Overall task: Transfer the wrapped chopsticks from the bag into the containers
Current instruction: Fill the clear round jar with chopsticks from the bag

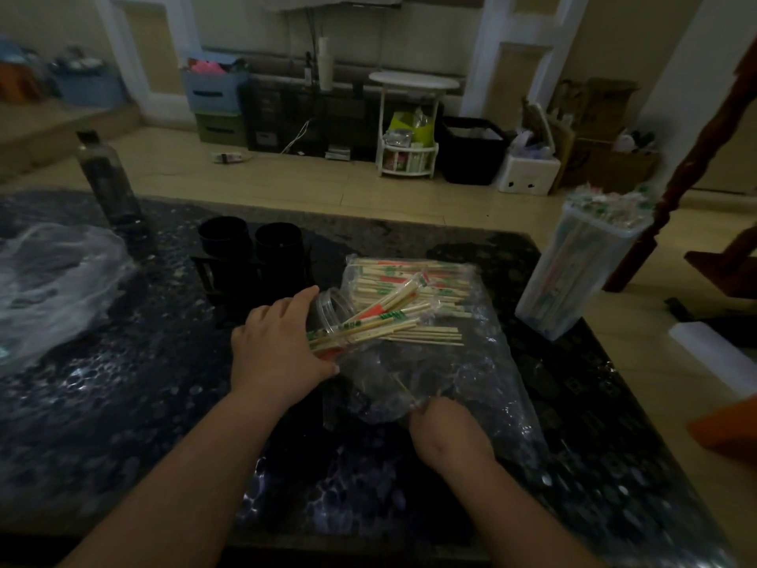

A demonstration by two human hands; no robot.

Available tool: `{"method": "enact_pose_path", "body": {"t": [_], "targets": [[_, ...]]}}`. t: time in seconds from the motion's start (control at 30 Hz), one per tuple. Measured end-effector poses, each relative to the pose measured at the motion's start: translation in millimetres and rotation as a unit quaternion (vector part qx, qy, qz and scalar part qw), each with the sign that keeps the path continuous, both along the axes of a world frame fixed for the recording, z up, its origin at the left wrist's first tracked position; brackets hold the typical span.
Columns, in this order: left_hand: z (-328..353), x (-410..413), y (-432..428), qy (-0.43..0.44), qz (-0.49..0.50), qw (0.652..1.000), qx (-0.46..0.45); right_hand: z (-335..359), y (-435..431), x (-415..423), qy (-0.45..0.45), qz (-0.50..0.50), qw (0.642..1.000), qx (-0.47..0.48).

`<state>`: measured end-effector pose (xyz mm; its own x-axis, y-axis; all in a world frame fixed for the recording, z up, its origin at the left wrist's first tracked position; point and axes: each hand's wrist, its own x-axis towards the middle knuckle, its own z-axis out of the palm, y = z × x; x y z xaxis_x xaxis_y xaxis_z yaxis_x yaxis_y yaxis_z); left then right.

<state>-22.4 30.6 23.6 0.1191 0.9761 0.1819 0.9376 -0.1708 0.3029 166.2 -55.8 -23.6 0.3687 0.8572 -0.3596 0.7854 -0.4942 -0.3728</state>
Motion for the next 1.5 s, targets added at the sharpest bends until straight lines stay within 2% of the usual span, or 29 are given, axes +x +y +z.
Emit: {"method": "enact_pose_path", "body": {"t": [0.23, 0.37, 0.53, 0.6, 0.8, 1.0, 1.13, 1.27, 1.5], "targets": [[2, 0, 0, -0.007, 0.003, 1.0, -0.007, 5, 3, 9, -0.012, -0.04, 0.997, 0.061], [3, 0, 1, -0.017, 0.003, 1.0, -0.005, 7, 4, 18, 0.011, -0.055, 0.991, 0.118], [4, 0, 1, -0.022, 0.002, 1.0, -0.008, 4, 8, 18, -0.012, 0.036, 0.976, 0.214], [5, 0, 1, -0.023, 0.001, 1.0, -0.006, 7, 8, 19, -0.036, 0.063, 0.976, 0.203], [6, -1, 0, -0.017, 0.003, 1.0, -0.011, 19, 4, 26, -0.1, 0.175, 0.976, 0.082], [6, 1, -1, -0.018, 0.003, 1.0, -0.019, 24, 2, 31, -0.02, 0.219, 0.974, 0.048], [5, 0, -1, -0.022, 0.002, 1.0, -0.016, 21, 2, 30, -0.046, 0.266, 0.963, 0.01], [5, 0, -2, -0.018, 0.005, 1.0, -0.014, 20, 4, 29, -0.092, 0.212, 0.971, 0.06], [4, 2, 0, -0.023, 0.006, 1.0, -0.016, -5, 18, 16, -0.111, 0.136, 0.983, 0.052]]}}
